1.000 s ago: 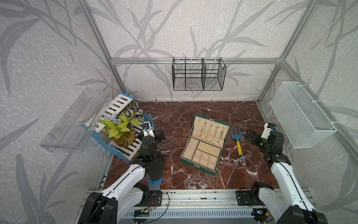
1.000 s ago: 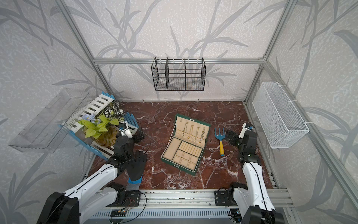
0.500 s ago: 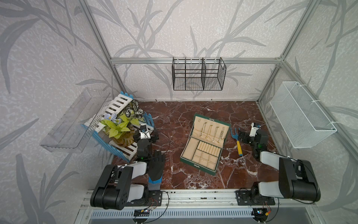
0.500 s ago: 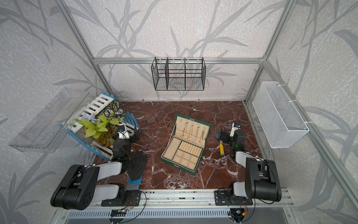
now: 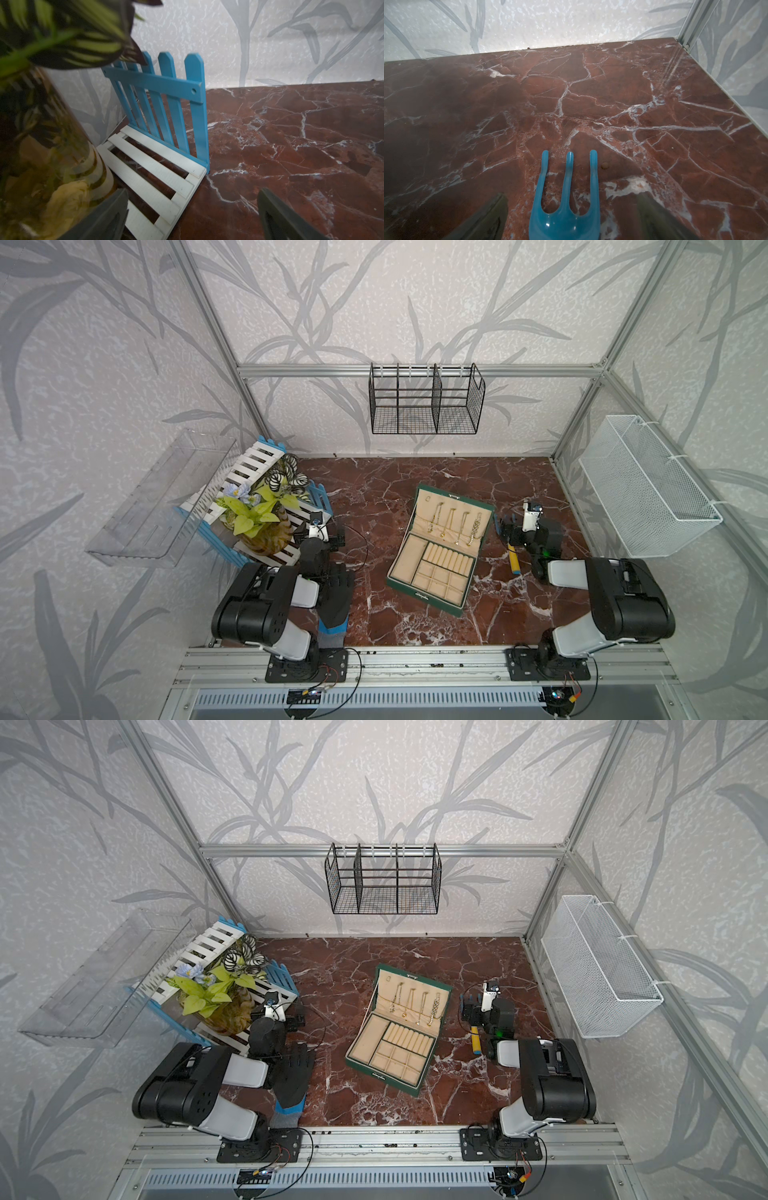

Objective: Put jewelry chain into jewelry box
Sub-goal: Reset both arms

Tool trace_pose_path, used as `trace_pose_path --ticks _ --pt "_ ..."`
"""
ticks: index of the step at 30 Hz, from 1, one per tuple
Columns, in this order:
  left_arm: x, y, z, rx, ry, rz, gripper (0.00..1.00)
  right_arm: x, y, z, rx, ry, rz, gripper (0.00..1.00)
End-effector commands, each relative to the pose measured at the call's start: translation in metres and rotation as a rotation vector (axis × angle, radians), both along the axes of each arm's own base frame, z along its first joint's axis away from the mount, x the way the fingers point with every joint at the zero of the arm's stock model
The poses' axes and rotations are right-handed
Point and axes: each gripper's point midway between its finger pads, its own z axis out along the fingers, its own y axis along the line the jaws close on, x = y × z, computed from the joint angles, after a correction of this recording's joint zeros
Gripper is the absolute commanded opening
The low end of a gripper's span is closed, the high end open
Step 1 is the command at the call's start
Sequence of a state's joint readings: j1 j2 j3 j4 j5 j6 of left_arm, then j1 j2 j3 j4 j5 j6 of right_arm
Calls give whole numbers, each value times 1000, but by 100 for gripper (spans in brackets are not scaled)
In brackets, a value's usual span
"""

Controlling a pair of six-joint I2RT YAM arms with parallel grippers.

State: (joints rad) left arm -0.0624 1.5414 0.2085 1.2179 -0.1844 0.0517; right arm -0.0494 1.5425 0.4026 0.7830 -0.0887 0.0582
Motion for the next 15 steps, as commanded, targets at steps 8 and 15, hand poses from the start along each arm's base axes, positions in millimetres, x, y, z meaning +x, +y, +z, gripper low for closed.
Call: trace_pose_path --ticks 8,15 --pt "11 2 19 -51 -58 -11 100 6 -2 13 -16 -44 -3 99" --pt "11 2 21 -49 -67 -12 100 7 -3 13 -16 -40 -9 99"
